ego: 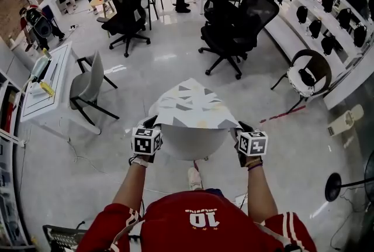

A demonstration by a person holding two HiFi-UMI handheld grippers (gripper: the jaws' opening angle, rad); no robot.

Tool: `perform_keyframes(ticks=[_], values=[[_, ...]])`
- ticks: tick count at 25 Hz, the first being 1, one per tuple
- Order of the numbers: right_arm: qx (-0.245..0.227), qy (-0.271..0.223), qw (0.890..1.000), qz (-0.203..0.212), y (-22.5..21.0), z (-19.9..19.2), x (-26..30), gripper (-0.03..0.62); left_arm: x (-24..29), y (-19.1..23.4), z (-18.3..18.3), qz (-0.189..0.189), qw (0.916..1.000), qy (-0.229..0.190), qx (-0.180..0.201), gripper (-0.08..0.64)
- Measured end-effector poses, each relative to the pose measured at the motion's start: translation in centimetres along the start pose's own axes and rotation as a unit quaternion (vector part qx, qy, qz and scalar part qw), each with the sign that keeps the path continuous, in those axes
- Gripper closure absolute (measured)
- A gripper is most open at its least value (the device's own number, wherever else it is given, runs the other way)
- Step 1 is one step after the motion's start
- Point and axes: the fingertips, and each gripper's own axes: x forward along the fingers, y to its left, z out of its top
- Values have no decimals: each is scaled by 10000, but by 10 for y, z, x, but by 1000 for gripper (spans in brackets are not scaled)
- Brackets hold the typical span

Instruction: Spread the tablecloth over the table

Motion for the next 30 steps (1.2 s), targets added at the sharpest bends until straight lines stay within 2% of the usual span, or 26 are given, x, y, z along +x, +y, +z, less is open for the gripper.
perform_keyframes(ticks=[5,11,13,17,23,26,30], values=[[-224,221,9995,32,3,-10,-16,528,-1,-1,-3,61,9999,93,8,534],[-451,402,9978,256,5,-35,-55,526,-1,-16,-18,-1,9995,286,134,525],[-435,273,9985,189,2,-31,-68,528,-1,-19,-22,-34,9993,350,150,523],[-108,-115,9999,32,-7,-22,-83,528,4,-32,-43,-122,9973,634,336,492],[-116,-42,9995,297,15,-40,-85,528,0,-44,-63,-211,9948,924,375,460],[-67,-32,9988,482,27,-43,-83,528,-9,-44,-72,-293,9927,1050,513,427],[-181,-21,9971,743,53,-44,-77,528,-36,-43,-103,-333,9893,1300,580,417]])
